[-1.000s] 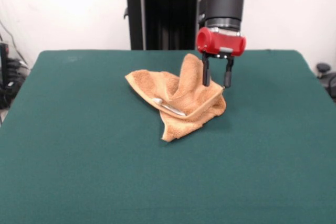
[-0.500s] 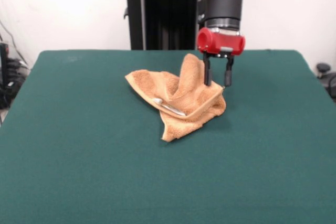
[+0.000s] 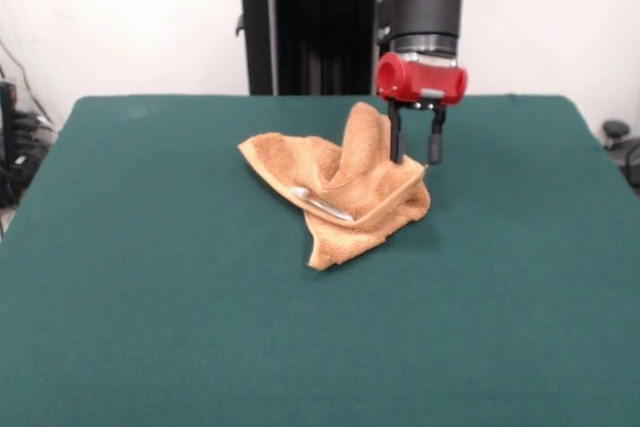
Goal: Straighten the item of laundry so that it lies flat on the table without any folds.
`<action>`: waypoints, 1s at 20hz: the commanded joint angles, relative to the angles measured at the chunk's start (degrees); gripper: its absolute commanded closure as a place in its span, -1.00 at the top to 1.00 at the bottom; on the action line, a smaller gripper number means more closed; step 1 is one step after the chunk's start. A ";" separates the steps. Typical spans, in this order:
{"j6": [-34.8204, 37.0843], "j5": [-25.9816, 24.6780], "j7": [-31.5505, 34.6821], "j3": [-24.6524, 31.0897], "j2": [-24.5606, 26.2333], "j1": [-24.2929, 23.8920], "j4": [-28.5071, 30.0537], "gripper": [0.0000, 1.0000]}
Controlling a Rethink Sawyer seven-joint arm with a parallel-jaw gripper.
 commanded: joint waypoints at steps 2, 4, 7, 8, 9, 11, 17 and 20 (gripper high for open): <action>-4.36 -0.74 10.43 5.91 2.46 0.47 -2.80 1.00; -4.68 -0.69 10.28 5.84 2.72 0.48 -3.00 1.00; -5.73 -0.80 9.94 5.65 3.31 0.63 -3.28 1.00; -5.87 -0.77 9.90 5.63 3.39 0.65 -3.36 1.00; -6.32 -0.82 9.82 5.64 3.53 0.69 -3.53 1.00; -6.30 -0.61 9.63 5.44 3.69 0.79 -3.67 1.00; -6.03 -0.14 9.18 4.98 3.77 1.15 -3.81 1.00; -6.59 0.18 9.03 4.58 3.95 1.32 -3.81 1.00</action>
